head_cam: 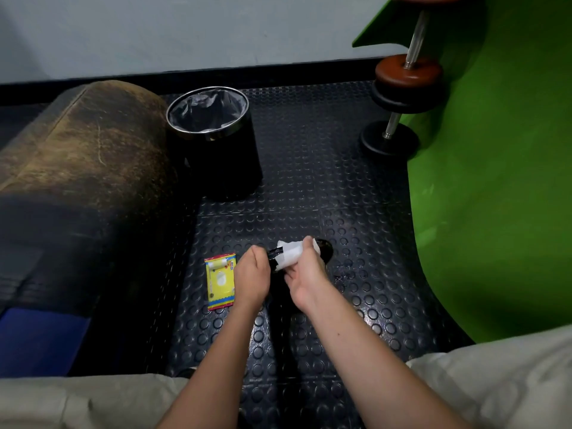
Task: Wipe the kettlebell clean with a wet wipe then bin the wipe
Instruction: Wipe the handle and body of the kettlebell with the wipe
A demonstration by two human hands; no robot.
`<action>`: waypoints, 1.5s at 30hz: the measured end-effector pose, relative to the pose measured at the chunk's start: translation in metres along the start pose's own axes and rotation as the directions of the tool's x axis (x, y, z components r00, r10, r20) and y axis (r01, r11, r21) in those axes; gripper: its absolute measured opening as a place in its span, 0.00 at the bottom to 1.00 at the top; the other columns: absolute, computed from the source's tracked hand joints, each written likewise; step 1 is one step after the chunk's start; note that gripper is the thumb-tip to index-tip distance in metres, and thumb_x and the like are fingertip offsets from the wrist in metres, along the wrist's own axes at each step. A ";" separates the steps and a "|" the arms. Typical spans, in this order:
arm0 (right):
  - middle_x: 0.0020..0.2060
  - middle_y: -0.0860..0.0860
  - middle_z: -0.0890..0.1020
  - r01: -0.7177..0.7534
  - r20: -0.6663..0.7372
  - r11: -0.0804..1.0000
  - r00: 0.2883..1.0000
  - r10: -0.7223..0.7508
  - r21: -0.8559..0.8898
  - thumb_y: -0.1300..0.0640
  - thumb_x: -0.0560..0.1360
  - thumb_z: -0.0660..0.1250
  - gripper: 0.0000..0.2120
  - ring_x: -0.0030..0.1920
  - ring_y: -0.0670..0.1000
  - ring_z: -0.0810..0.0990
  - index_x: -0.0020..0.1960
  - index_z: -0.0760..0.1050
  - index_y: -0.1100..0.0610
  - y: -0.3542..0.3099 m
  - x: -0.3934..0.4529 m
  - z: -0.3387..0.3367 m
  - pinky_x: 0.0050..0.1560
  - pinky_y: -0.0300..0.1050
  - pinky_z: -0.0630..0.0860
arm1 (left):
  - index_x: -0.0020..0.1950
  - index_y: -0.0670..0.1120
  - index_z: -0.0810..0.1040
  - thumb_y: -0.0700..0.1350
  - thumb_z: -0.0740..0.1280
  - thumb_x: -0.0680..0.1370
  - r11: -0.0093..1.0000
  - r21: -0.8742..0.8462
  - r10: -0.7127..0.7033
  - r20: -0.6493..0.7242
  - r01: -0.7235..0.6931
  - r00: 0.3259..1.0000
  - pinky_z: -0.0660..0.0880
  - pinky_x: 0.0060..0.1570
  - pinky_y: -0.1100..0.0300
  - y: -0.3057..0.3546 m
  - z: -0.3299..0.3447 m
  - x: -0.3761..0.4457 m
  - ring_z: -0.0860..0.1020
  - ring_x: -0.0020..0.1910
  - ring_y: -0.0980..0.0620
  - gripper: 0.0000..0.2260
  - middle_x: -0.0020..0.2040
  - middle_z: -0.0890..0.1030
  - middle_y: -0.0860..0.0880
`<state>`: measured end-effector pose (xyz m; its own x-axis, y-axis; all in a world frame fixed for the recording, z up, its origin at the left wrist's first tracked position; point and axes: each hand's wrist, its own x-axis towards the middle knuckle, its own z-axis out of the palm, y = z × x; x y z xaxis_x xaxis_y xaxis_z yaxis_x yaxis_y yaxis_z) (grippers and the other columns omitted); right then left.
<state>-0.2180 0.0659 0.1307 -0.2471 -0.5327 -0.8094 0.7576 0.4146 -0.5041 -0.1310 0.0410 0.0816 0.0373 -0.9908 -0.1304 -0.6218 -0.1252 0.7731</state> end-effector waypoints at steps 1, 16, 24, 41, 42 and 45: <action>0.53 0.57 0.82 0.019 -0.047 1.000 0.999 -0.018 0.014 0.43 0.84 0.56 0.19 0.50 0.55 0.80 0.55 0.75 0.58 0.000 0.002 0.000 0.43 0.45 0.75 | 0.34 0.46 0.60 0.43 0.52 0.83 1.000 0.001 0.003 -0.001 -0.003 1.000 0.60 0.32 0.55 0.001 0.000 -0.001 0.64 0.32 0.54 0.17 0.32 0.68 0.49; 0.59 0.59 0.79 0.040 -0.214 0.988 0.974 -0.072 -0.152 0.37 0.79 0.57 0.26 0.60 0.61 0.79 0.57 0.70 0.61 -0.028 0.030 0.001 0.64 0.59 0.76 | 0.34 0.46 0.59 0.43 0.51 0.83 1.000 0.014 0.018 0.009 -0.018 1.000 0.62 0.31 0.58 0.003 -0.002 -0.003 0.63 0.31 0.54 0.17 0.32 0.67 0.50; 0.63 0.51 0.78 0.314 -0.038 0.683 0.894 -0.447 -0.659 0.26 0.76 0.45 0.39 0.66 0.55 0.74 0.66 0.74 0.54 -0.024 0.032 -0.027 0.69 0.61 0.68 | 0.34 0.46 0.60 0.44 0.51 0.84 1.000 -0.015 0.009 0.001 -0.009 1.000 0.62 0.32 0.57 0.004 -0.003 -0.004 0.64 0.33 0.52 0.17 0.32 0.67 0.49; 0.30 0.47 0.79 0.526 0.702 -0.476 0.618 -0.355 -0.704 0.47 0.84 0.48 0.26 0.42 0.48 0.79 0.31 0.69 0.50 -0.040 0.037 -0.020 0.78 0.49 0.48 | 0.35 0.46 0.61 0.43 0.51 0.84 1.000 -0.008 0.024 0.009 -0.024 1.000 0.62 0.32 0.57 0.000 -0.001 -0.002 0.64 0.33 0.53 0.17 0.33 0.68 0.50; 0.27 0.47 0.76 0.539 0.703 -0.460 0.612 -0.361 -0.705 0.47 0.84 0.49 0.26 0.38 0.46 0.77 0.29 0.67 0.50 -0.043 0.039 -0.023 0.78 0.47 0.48 | 0.35 0.46 0.60 0.43 0.52 0.84 1.000 -0.005 0.031 0.016 -0.031 0.999 0.61 0.33 0.56 0.000 -0.001 0.000 0.64 0.33 0.52 0.16 0.33 0.68 0.50; 0.24 0.47 0.73 0.556 0.648 -0.333 0.636 -0.419 -0.761 0.49 0.83 0.53 0.26 0.37 0.49 0.77 0.26 0.64 0.52 -0.051 0.046 -0.039 0.76 0.46 0.54 | 0.36 0.46 0.60 0.42 0.52 0.83 0.998 -0.006 0.062 0.030 -0.062 0.998 0.56 0.36 0.54 0.001 0.000 0.008 0.65 0.36 0.49 0.15 0.34 0.68 0.50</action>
<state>-0.2918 0.0485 0.1073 -0.0827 -0.9907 -0.1084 -0.8499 0.1269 -0.5115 -0.1311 0.0327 0.0815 -0.0248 -0.9946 -0.1004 -0.6184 -0.0637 0.7833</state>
